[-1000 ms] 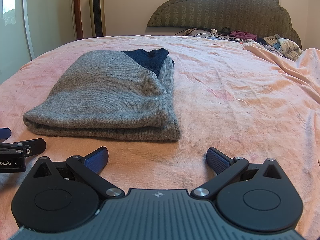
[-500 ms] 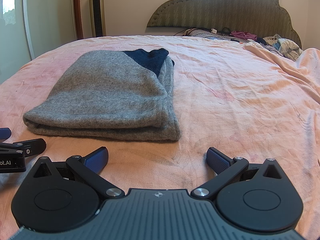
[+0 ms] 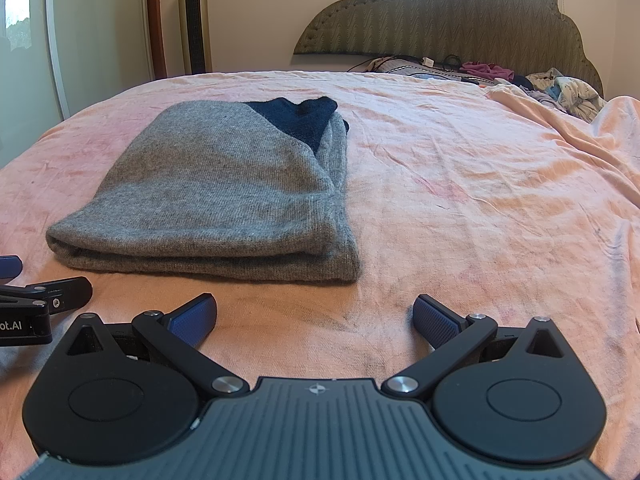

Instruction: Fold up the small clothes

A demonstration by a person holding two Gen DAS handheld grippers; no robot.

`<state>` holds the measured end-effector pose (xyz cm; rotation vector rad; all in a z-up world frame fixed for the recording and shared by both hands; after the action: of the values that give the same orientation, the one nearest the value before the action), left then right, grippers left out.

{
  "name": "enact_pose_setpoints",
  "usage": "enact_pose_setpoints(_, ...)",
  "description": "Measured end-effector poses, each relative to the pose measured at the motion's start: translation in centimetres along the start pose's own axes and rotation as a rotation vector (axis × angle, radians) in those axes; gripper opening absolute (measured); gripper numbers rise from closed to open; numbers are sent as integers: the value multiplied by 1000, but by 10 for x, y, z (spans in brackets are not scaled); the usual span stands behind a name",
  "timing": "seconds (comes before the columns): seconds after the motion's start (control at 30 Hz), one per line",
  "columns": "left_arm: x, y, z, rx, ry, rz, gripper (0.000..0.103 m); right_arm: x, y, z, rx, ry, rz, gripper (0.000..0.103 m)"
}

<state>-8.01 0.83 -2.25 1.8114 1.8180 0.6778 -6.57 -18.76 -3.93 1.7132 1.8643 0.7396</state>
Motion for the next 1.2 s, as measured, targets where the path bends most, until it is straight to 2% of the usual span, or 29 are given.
enact_pose_setpoints(0.23,0,3,0,20,2,0,103,1,0,-1,6,-7,-1,103)
enact_pose_setpoints(0.37,2,9,-5,54,-5,-25,103,0,4,-5,43,-1,35,103)
enact_pose_setpoints(0.57,-3,11,-18,41,-24,-8,103,-5,8,-15,61,37,92,103)
enact_pose_setpoints(1.2,-5,12,-23,50,-39,-8,103,-3,8,-16,84,45,85,103)
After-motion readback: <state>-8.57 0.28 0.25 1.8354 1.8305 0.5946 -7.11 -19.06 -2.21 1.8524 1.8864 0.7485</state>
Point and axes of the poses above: each gripper's, at about its wrist camera, not at the fingertips, and z roughly the way its jaws point, x to its left, y to its top, the point moved 2 cm from there along z, roughly the way its jaws point, and after that the axes turned 8 degrees about x, right-handed, at the moved point
